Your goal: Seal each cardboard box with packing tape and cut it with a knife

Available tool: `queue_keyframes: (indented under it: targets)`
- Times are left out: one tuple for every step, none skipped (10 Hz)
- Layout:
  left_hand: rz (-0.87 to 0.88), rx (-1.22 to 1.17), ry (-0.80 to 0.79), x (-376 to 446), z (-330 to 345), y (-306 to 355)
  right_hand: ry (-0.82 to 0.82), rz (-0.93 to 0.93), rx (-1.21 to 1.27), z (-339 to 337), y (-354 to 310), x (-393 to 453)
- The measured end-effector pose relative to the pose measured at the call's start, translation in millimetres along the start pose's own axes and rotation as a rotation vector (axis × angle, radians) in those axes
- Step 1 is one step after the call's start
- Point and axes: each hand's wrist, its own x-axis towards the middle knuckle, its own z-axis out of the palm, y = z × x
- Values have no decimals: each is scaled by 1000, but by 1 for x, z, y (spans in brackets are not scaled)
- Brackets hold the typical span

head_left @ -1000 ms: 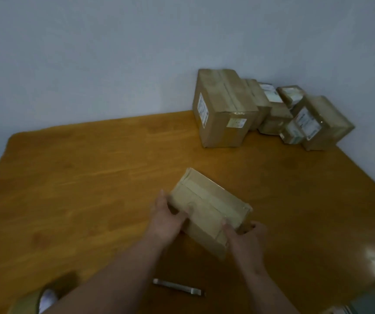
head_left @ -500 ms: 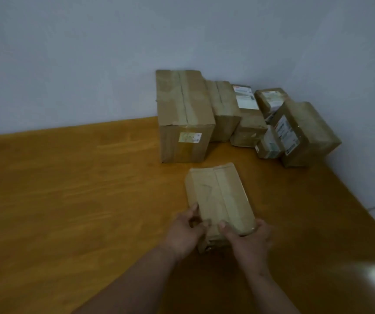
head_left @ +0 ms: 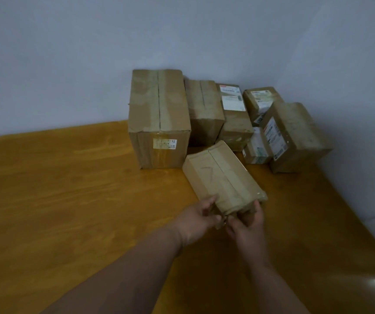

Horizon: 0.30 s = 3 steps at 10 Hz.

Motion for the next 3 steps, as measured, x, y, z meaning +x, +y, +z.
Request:
queue_keyframes:
  targets:
    - [29,14,62,-10,-6,-4,74,17,-63,7,-3,-9]
    - [-6,-6,205,-33,-33,-11,133,34,-159,20,-6,-26]
    - [-26,-88,353,-63,-68,-23,9,14,-329,46,-9,-51]
